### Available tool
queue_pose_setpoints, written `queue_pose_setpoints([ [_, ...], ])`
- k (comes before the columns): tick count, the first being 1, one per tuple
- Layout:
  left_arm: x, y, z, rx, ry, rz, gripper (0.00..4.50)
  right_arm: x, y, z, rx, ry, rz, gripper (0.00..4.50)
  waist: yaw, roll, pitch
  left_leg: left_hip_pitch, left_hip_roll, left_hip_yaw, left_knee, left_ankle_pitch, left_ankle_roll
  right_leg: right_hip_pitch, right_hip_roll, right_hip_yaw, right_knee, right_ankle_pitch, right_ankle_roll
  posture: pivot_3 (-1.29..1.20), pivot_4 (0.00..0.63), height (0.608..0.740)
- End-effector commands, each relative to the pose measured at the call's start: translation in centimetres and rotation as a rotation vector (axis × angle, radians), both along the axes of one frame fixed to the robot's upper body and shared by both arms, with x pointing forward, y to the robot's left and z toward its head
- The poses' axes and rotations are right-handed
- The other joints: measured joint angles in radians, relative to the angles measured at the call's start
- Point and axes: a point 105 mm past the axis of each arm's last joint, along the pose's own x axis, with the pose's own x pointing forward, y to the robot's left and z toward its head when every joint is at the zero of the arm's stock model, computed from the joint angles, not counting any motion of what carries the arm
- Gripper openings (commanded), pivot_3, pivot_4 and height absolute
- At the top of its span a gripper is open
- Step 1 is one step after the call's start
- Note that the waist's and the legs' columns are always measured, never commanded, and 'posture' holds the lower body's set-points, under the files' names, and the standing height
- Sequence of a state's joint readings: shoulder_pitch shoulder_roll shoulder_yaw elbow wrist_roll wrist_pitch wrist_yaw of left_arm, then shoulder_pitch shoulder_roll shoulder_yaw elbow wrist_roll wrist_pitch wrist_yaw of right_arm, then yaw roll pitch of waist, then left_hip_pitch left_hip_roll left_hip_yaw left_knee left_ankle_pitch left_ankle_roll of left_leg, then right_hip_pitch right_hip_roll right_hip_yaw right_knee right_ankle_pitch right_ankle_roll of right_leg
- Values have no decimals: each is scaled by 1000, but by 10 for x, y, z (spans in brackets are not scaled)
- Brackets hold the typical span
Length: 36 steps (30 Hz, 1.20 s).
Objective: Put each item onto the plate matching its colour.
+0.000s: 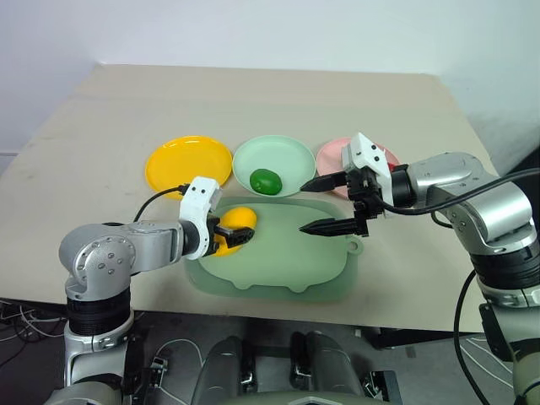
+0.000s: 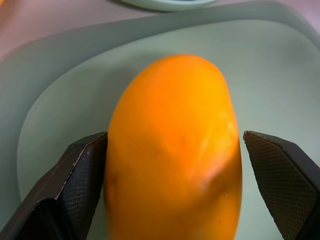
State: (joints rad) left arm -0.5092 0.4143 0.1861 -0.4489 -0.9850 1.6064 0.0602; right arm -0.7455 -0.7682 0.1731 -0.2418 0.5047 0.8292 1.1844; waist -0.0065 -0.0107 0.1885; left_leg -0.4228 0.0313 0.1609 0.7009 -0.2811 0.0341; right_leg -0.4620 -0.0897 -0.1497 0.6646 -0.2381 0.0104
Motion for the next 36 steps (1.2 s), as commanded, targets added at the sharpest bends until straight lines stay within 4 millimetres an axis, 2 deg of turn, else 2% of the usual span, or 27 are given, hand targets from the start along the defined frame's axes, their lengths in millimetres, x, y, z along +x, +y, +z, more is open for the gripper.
queue_pose_setpoints([
  [1, 0, 1, 7, 23, -23, -18, 3652, -3, -3, 14, 19, -58, 1, 4500, 0, 0, 0, 0, 0, 0, 0, 0, 0, 0, 0, 0, 0, 0, 0, 0, 150, 696],
  [3, -1, 2, 7, 33, -18, -27, 3349, -2, -3, 15, 20, -61, -2, 4500, 0, 0, 0, 0, 0, 0, 0, 0, 0, 0, 0, 0, 0, 0, 0, 0, 150, 696],
  [9, 1, 4, 14, 55, -37, -30, 3349, -1, -2, 15, 25, -64, -6, 4500, 1, 0, 0, 0, 0, 0, 0, 0, 0, 0, 0, 0, 0, 0, 0, 0, 150, 696],
  [12, 6, 4, 22, 49, -60, -28, 3349, -1, -2, 15, 28, -63, -8, 4500, 4, 0, 0, 0, 0, 0, 0, 0, 0, 0, 0, 0, 0, 0, 0, 0, 150, 696],
  [15, 8, 9, 42, 9, -93, -65, 3349, -2, -4, 16, 32, -61, -10, 4500, 9, -1, 1, 0, 0, 0, 0, 0, -1, 0, 0, 0, 0, 0, 0, 0, 150, 696],
  [19, 22, 31, 74, 38, -152, -9, 3349, -4, -3, 20, 49, -66, -4, 4500, 14, -1, 1, -1, 0, 0, 0, 0, -2, -1, 0, 0, 0, 0, 0, 0, 150, 696],
  [21, 30, 48, 83, 49, -160, 54, 3349, -5, -2, 22, 58, -71, -1, 4500, 14, -1, 1, -1, 0, 0, 0, 0, -1, -1, 0, 0, 0, 0, 0, 0, 150, 696],
  [25, 38, 67, 96, 83, -207, 119, 3349, -6, -2, 23, 72, -77, -6, 4500, 16, -1, 1, -1, 0, 0, -1, 0, -2, -2, 0, 0, 0, 0, 0, 0, 150, 696],
  [30, 56, 90, 97, 106, -235, 208, 3349, -4, 0, 26, 101, -81, -24, 4500, 19, -2, 1, -2, 0, 0, -1, -1, -3, -2, 0, 0, 0, 0, 0, 0, 150, 696],
  [36, 100, 114, 96, 106, -312, 288, 3349, 1, 8, 26, 153, -77, -57, 4500, 19, -2, 1, -3, 0, 0, 0, -1, -4, -4, 0, 0, 0, 0, 0, 0, 150, 696],
])
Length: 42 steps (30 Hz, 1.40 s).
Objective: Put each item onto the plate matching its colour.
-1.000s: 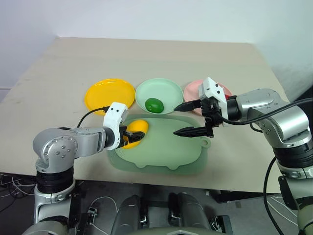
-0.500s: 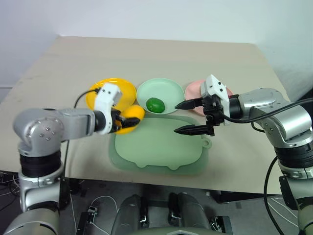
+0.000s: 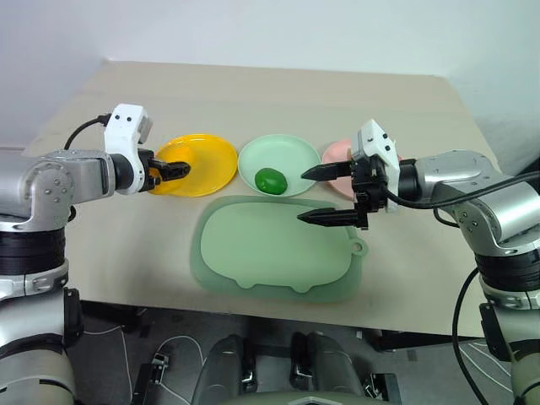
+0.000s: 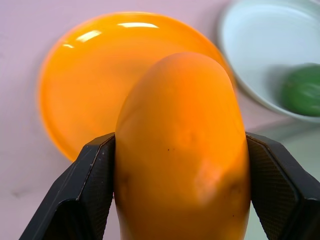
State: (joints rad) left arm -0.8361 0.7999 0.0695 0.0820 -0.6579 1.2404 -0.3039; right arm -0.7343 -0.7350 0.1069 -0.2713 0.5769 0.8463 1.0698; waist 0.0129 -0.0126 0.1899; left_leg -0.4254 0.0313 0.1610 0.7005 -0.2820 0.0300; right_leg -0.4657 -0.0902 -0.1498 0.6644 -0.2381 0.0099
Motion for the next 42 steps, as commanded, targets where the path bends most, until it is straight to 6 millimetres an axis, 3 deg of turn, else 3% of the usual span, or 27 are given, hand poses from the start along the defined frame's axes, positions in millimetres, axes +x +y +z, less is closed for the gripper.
queue_pose_setpoints([
  [1, 26, 12, 14, -2, -101, 38, 3349, -1, 6, 11, 56, -38, -3, 4500, 0, 0, 0, 0, 0, 0, 0, 0, 0, 0, 0, 0, 0, 0, 0, 0, 150, 696],
  [5, 44, 19, -4, 7, -79, 66, 3349, 0, 9, 10, 68, -37, -15, 4500, -2, 0, 0, -1, 0, 1, 0, 1, 3, -1, 0, 0, 0, 0, 0, 0, 150, 696],
  [12, 52, 17, -42, -13, 12, 44, 3349, 2, 7, 8, 65, -38, -41, 4500, -6, -1, 1, -2, 0, 1, 0, 2, 4, -2, 0, 0, 1, 0, 0, 0, 150, 696],
  [13, 53, 18, -45, -9, 14, 49, 3698, 2, 7, 8, 64, -39, -43, 4500, -6, -1, 1, -2, 0, 1, 0, 2, 4, -2, 0, 0, 1, 0, 0, 0, 150, 696],
  [16, 54, 19, -49, -2, 19, 46, 4483, 0, 8, 9, 65, -41, -41, 4500, -8, -1, 1, -2, 0, 1, 0, 2, 4, -2, 0, 0, 1, 0, 0, 0, 150, 696],
  [27, 55, 19, -34, -12, -24, 28, 4483, -2, 5, 11, 67, -44, -44, 4500, -8, -2, 1, -2, 0, 1, 0, 2, 4, -2, 0, 0, 1, 0, 0, 0, 150, 696],
  [33, 30, 36, -1, 11, -89, 5, 4483, -6, 0, 16, 83, -44, -52, 4500, -23, -3, 2, -2, 0, 1, 0, 2, 4, -2, 0, 0, 1, 0, 0, 0, 150, 696],
  [37, -3, 21, 12, -46, -150, -181, 4483, -9, -6, 14, 85, -41, -72, 4500, -28, -3, 2, -1, 0, 1, 0, 2, 4, -2, 0, 0, 1, 0, 0, 0, 150, 696],
  [42, -45, 19, 17, -70, -291, -348, 4483, -14, -13, 13, 123, -34, -106, 4500, -28, -3, 2, -1, 1, 0, 0, 2, 2, -1, 0, 0, 1, 0, 0, 0, 150, 696],
])
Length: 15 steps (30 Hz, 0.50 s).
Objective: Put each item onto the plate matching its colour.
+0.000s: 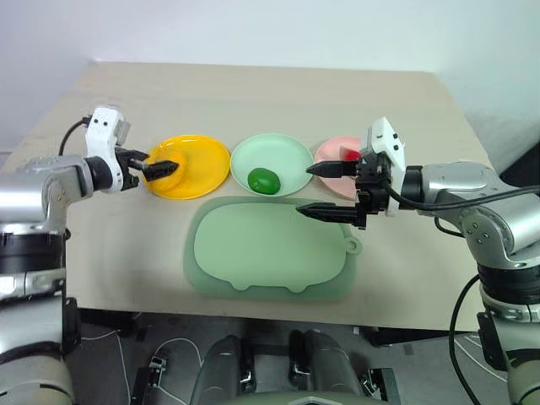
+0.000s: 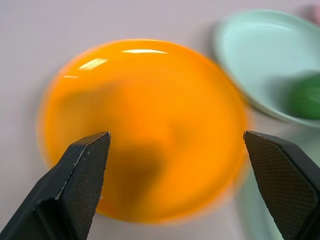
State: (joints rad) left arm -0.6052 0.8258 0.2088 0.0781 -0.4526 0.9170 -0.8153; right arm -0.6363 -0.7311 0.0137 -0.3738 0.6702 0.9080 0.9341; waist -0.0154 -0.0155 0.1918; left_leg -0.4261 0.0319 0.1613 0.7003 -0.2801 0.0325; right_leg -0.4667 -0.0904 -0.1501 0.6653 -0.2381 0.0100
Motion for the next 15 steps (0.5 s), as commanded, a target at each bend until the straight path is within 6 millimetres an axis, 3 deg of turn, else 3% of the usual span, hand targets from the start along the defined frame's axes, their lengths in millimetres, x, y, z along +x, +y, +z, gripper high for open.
queue_pose_setpoints([
  [1, -33, -3, 29, -37, -200, -135, 4483, -8, -7, 14, 62, -46, -23, 4500, 0, 0, 0, 0, 0, 0, 0, 0, 0, 0, 0, 0, 0, 0, 0, 0, 150, 696],
  [3, -45, -2, 28, -40, -273, -175, 4483, -9, -9, 14, 89, -41, -39, 4500, 1, 0, 0, 0, 0, 0, 0, -1, -2, 0, -1, 0, 0, 0, 0, 0, 150, 696],
  [8, -60, 1, 9, -78, -252, -183, 4483, -13, -8, 13, 148, -59, -56, 4500, 7, 0, 0, 0, 0, -1, 0, -2, -3, 1, -1, 0, -1, 0, 0, 0, 150, 696],
  [12, -68, 6, -23, -53, -217, -186, 4483, -13, -12, -8, 129, -15, -104, 4500, 5, 0, 0, 0, -1, -1, 0, -2, -2, 2, -2, 0, -3, 0, 0, 0, 150, 696],
  [15, -70, 6, -34, -64, -208, -186, 4483, -15, -13, -11, 132, -7, -105, 4500, 5, 0, 0, 0, -1, 0, -1, -2, -2, 0, -2, 0, -2, 0, 0, 0, 150, 696],
])
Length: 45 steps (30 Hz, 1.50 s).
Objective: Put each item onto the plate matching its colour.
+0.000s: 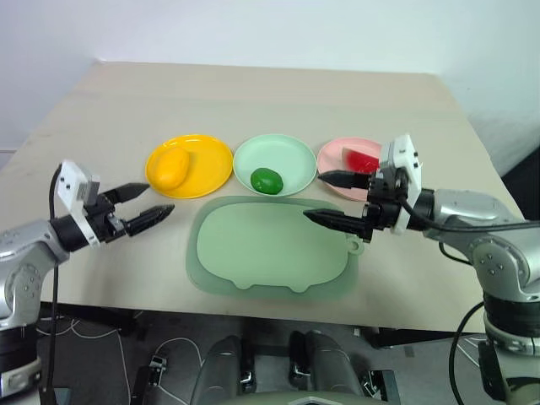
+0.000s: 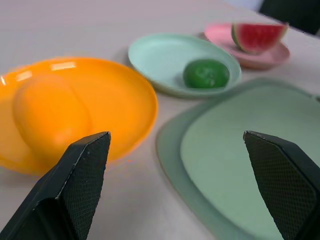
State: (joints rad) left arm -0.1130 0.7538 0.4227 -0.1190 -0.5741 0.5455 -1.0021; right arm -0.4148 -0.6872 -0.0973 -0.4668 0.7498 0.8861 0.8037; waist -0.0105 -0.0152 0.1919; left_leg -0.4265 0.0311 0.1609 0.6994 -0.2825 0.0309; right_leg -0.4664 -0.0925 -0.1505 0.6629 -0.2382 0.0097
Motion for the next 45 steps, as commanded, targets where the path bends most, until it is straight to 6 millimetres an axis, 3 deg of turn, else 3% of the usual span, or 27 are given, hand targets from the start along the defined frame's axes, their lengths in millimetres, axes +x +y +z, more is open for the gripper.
queue_pose_setpoints([
  [1, 0, -2, 5, 6, -52, -16, 4483, -4, 2, 12, 9, -67, 14, 4500, 1, 0, 0, 0, 0, 0, 0, 0, 0, 0, 0, 0, 0, 0, 0, 0, 150, 696],
  [12, 6, -6, 7, -22, -64, -18, 4483, 3, 4, 16, -17, -85, 22, 4500, 0, 0, 0, 0, 0, 0, 0, 0, 1, 0, 0, 0, 0, 0, 0, 0, 150, 696],
  [45, -2, 0, 13, -18, -104, 17, 4483, 18, 7, 19, -28, -120, 73, 4500, -1, 0, 0, 0, 0, 0, 0, -1, 1, 0, 0, -1, 0, 0, 0, 0, 150, 696],
])
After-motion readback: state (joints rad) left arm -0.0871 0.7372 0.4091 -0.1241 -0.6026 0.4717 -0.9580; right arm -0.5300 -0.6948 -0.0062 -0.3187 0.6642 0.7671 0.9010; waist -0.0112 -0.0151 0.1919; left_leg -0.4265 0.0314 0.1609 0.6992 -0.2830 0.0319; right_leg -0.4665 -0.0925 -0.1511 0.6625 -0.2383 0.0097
